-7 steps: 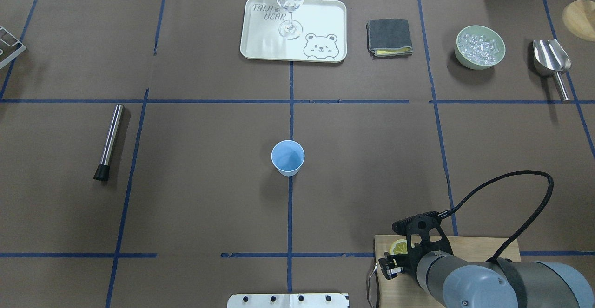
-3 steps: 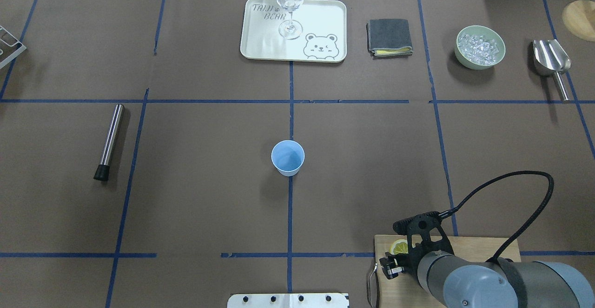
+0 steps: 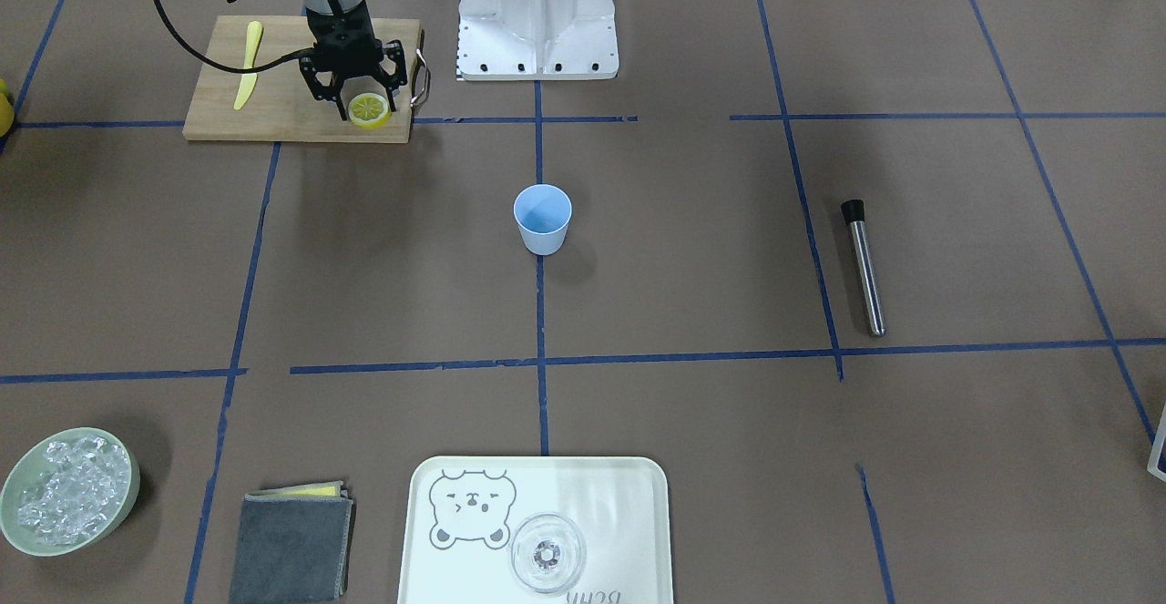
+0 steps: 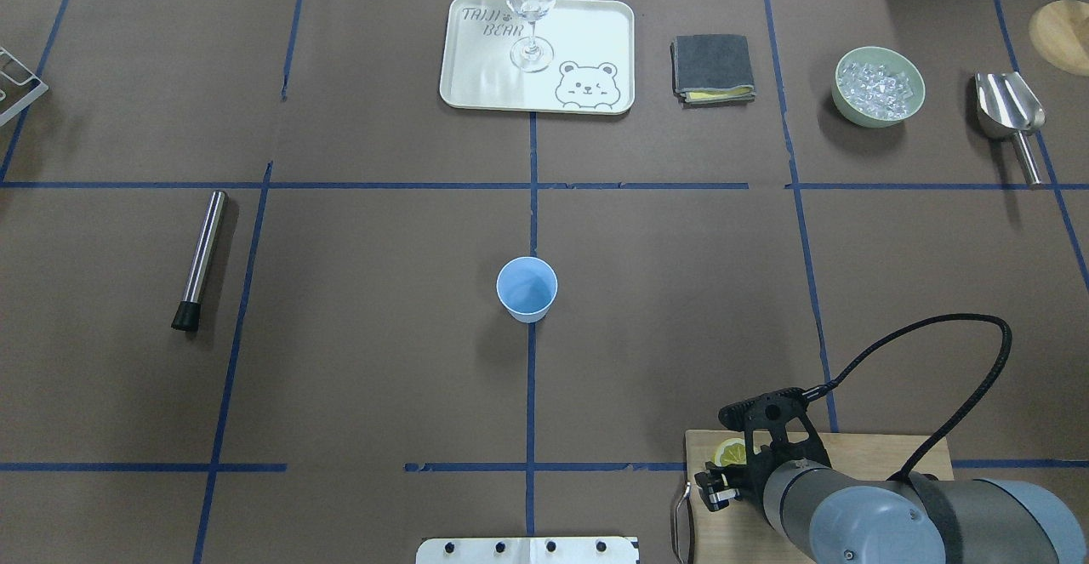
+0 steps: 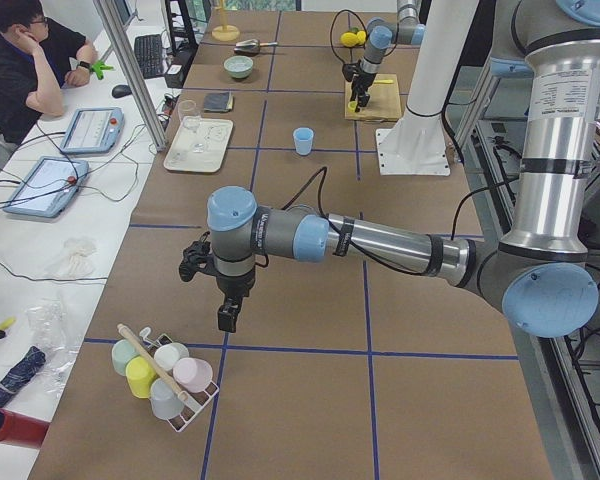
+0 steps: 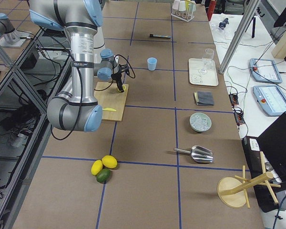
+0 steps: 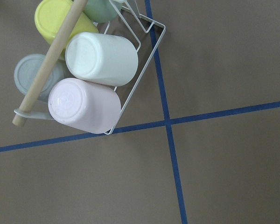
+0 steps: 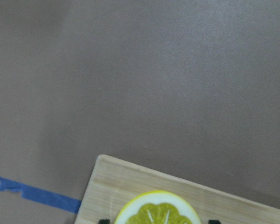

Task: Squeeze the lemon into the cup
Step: 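Close the right gripper on the lemon slice and lift it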

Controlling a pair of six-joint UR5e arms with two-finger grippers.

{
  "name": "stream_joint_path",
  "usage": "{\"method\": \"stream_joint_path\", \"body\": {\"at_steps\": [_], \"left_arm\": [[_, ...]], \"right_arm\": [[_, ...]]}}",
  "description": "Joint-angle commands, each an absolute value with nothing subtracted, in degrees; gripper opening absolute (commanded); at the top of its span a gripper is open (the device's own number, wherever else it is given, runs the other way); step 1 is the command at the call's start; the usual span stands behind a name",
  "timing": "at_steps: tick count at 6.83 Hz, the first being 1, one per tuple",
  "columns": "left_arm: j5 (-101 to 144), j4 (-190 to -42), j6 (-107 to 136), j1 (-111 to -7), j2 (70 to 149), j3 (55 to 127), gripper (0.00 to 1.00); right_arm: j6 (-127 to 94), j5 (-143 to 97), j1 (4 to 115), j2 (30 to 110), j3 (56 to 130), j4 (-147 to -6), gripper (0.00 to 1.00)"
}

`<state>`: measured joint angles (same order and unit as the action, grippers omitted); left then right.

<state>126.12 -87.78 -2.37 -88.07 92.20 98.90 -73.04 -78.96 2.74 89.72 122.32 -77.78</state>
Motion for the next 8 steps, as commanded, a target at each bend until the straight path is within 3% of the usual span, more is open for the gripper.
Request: {"method": "stream_joint_path", "body": {"at_steps": [1,5,8], "left_arm": [[126.12,-87.71,-2.37,-88.07,92.2,98.88,1.0],[126.12,-87.72,-2.37,-88.07,92.2,98.88,1.0],[126.12,-87.72,-2.37,-88.07,92.2,98.96,1.0]], "right_arm": [[-73.04,-78.93,2.72,89.65,122.26,-77.78,0.76],[-73.04,-79.01,2.9,89.65,122.34,-77.78,0.54],[-73.04,-79.01,3.07,89.74,122.78,-77.78,0.53]]}}
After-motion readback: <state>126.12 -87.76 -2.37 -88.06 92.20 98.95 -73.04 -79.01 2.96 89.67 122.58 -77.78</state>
